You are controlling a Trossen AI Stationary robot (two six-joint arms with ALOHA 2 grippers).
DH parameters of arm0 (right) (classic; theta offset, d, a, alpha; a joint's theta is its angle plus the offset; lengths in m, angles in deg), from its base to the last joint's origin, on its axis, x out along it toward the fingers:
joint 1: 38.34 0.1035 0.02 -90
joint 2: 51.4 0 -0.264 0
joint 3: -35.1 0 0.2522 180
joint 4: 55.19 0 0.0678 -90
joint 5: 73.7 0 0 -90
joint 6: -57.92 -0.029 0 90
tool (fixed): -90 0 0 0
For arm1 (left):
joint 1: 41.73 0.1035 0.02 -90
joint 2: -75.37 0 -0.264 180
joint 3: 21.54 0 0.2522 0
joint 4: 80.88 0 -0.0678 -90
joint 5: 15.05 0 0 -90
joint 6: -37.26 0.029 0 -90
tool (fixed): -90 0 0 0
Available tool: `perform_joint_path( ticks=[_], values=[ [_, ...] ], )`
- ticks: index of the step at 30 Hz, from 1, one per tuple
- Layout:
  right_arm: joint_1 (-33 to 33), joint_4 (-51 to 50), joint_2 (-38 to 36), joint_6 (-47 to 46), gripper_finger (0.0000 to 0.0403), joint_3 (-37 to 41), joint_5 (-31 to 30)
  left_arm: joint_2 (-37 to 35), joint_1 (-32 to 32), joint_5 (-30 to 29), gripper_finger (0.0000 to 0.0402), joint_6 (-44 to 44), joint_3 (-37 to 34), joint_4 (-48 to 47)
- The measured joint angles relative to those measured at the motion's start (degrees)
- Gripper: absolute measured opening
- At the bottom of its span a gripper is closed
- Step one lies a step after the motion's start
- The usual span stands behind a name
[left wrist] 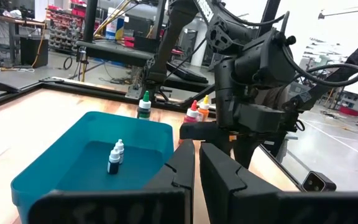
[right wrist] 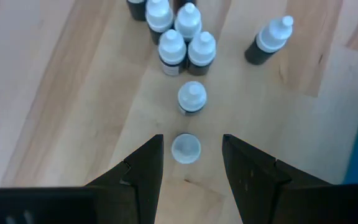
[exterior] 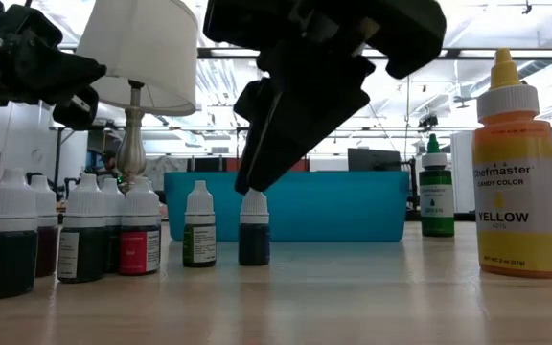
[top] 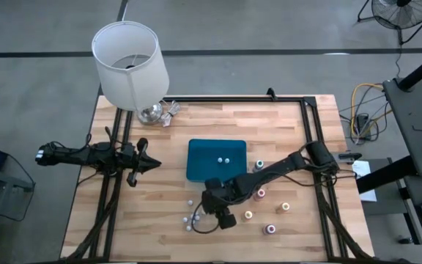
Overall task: Pick & Place food coloring
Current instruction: Put the top small blue food coloring bottle into the blue bin
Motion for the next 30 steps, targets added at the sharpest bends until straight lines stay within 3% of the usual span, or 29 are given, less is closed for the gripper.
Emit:
perform_joint_path(
  ticks=[30],
  values=[
    [0.1, 2.5, 0.6, -0.1, 0.0155, 1.7, 0.4, 0.0, 0.0, 0.0, 0.0, 0.0, 0.0, 0.0]
  ],
)
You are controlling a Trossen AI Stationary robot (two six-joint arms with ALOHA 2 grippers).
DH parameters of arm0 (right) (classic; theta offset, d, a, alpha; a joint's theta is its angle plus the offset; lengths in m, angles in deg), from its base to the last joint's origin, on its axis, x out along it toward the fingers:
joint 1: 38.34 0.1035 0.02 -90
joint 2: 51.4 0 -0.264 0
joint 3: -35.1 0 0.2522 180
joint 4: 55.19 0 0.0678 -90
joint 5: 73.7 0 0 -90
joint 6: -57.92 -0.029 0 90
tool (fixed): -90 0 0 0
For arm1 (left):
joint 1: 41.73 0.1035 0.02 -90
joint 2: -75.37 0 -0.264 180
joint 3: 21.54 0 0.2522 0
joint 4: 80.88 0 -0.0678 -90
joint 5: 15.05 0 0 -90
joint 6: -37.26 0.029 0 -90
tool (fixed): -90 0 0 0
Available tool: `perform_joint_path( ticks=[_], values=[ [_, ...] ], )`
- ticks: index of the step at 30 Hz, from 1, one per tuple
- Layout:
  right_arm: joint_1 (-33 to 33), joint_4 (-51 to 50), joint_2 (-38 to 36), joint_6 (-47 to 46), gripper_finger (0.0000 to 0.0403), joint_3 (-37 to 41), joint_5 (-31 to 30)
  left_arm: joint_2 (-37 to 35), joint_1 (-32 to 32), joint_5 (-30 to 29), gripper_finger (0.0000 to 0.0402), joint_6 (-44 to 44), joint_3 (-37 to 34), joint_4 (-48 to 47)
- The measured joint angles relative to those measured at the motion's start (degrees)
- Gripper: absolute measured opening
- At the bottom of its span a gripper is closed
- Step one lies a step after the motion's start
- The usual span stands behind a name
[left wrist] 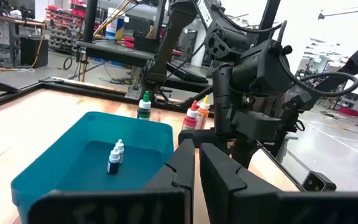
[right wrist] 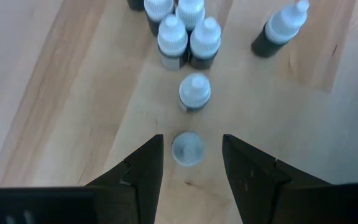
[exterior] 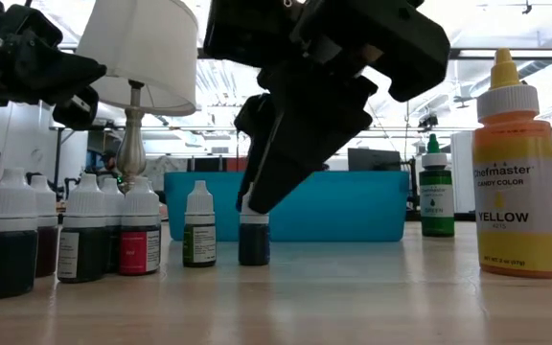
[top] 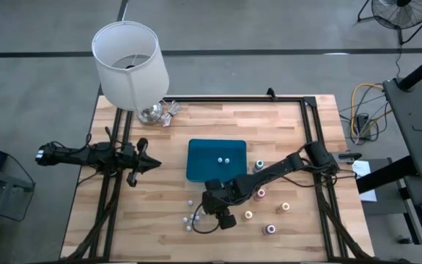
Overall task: Pick & Place food coloring
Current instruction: Put the top small blue food coloring bottle into the blue bin
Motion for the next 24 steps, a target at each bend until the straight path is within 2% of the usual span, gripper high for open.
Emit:
perform_joint_path(
  ticks=[13, 19, 24],
  values=[
    [0.4, 0.5, -0.1, -1.4, 0.0148, 0.0, 0.4, 0.0, 0.0, 0.0, 0.0, 0.0, 0.0, 0.0],
    [0.6, 0.4, 0.2, -1.6, 0.0117, 0.3, 0.6, 0.0, 0.0, 0.0, 0.0, 0.0, 0.0, 0.0],
    [0.6, 1.0, 0.2, -2.3, 0.0071, 0.3, 0.4, 0.0, 0.0, 0.0, 0.0, 0.0, 0.0, 0.0]
  ],
)
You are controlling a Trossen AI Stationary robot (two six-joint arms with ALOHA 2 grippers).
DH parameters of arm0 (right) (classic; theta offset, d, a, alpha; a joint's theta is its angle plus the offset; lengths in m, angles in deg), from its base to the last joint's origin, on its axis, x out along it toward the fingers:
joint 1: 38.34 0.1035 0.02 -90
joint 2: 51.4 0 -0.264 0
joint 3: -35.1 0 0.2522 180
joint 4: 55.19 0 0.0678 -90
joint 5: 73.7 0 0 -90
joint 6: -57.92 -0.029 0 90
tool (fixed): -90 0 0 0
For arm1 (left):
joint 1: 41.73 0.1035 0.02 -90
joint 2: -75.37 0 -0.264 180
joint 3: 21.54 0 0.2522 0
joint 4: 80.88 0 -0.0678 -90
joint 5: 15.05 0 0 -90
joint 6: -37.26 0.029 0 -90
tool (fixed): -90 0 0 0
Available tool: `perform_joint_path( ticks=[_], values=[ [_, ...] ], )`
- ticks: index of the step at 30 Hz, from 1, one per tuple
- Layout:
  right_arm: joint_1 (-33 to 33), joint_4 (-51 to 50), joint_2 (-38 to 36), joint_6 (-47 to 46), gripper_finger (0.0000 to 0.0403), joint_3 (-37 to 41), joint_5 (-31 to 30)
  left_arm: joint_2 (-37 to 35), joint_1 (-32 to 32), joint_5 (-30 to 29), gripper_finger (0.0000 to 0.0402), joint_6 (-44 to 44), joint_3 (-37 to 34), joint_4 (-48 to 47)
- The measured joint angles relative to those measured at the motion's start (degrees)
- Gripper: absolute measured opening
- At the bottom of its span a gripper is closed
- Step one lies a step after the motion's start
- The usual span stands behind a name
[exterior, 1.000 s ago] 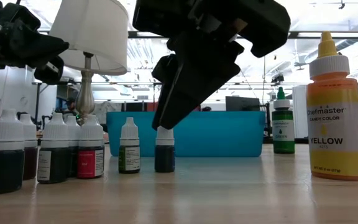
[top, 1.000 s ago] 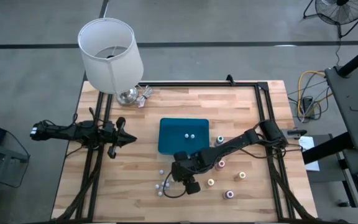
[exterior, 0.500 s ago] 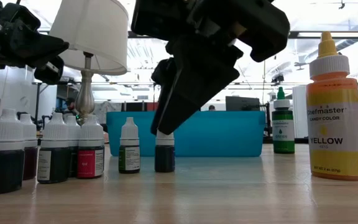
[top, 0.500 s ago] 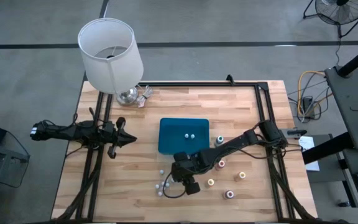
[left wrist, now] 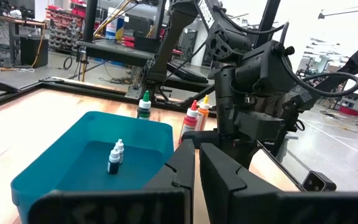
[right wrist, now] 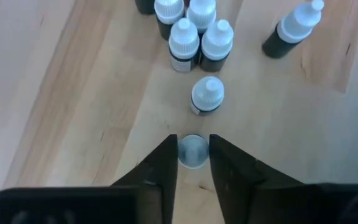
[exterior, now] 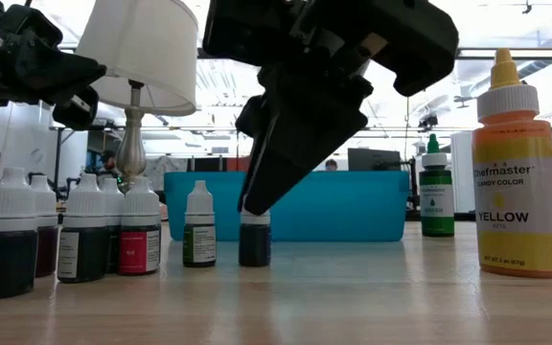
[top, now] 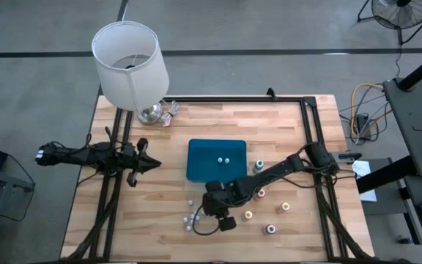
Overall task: Pick & Place food coloring
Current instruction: Put the top small blue food coloring bottle into the blue bin
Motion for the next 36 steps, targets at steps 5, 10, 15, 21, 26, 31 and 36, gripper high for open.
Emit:
perform_joint_path(
  ticks=[5, 10, 15, 21, 26, 31, 36],
  values=[
    [0.0, 0.0, 0.0, -0.3, 0.0036, 0.0, 0.0, 0.0, 0.0, 0.0, 0.0, 0.0, 0.0, 0.0],
    [-0.2, -1.7, -0.4, -0.4, 0.0036, -0.3, 0.0, 0.0, 0.0, 0.0, 0.0, 0.0, 0.0, 0.0],
    [-1.8, -7.6, -2.5, -0.1, 0.0036, -2.6, -0.2, 0.0, 0.0, 0.0, 0.0, 0.0, 0.0, 0.0],
    [-5.3, -11.3, -6.6, -0.1, 0.0036, -5.1, -0.7, 0.0, 0.0, 0.0, 0.0, 0.0, 0.0, 0.0],
    [-9.9, -11.5, -9.8, -1.1, 0.0036, -7.4, -4.0, 0.0, 0.0, 0.0, 0.0, 0.0, 0.0, 0.0],
    [-14.7, -11.4, -11.0, -1.9, 0.0036, -8.7, -6.7, 0.0, 0.0, 0.0, 0.0, 0.0, 0.0, 0.0],
    [-18.0, -11.4, -10.6, -2.2, 0.0036, -8.1, -6.7, 0.0, 0.0, 0.0, 0.0, 0.0, 0.0, 0.0]
  ],
)
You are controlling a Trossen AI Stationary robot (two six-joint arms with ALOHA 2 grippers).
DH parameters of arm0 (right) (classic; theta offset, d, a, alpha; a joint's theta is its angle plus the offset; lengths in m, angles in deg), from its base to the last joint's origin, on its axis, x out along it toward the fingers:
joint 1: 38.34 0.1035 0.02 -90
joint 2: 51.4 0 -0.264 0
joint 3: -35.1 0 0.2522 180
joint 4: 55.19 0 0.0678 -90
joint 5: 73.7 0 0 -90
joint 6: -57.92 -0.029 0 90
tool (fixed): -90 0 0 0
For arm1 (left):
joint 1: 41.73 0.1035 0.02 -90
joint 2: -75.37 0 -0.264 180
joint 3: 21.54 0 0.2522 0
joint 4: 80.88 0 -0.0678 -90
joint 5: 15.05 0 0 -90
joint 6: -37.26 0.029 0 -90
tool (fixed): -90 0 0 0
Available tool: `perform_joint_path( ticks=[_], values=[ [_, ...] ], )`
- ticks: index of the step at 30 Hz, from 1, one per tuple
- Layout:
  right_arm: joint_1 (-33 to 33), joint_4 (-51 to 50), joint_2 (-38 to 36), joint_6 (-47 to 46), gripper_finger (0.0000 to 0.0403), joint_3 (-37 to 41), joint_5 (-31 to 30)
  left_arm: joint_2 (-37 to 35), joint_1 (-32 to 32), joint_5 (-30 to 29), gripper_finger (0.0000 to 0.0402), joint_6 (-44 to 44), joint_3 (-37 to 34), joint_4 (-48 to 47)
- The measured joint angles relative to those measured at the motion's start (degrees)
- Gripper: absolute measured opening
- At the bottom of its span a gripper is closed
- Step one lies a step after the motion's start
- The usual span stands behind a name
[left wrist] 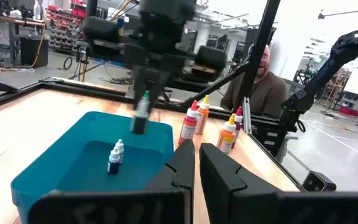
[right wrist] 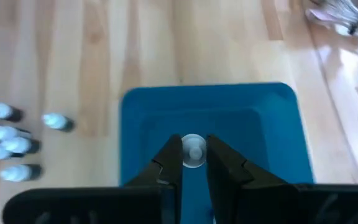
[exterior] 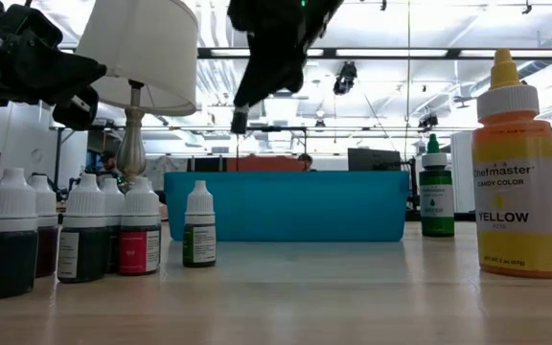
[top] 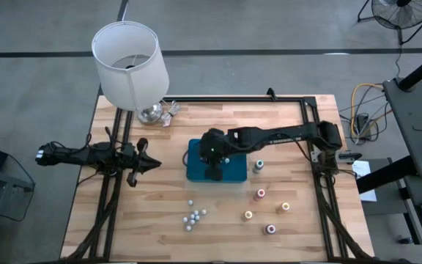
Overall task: Pick & Place food coloring
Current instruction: Put the top small blue food coloring bottle into the blue bin
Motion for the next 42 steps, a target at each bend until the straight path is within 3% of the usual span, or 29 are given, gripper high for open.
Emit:
perform_joint_path(
  ticks=[24, 42],
  values=[
    [-6.4, 1.6, 10.4, 2.8, 0.0036, 2.1, 0.6, 0.1, 0.0, 0.0, 0.0, 0.0, 0.0, 0.0],
    [-6.7, 2.0, 11.1, 2.5, 0.0036, 4.1, 0.7, 0.1, 0.0, 0.0, 0.0, 0.0, 0.0, 0.0]
  ],
)
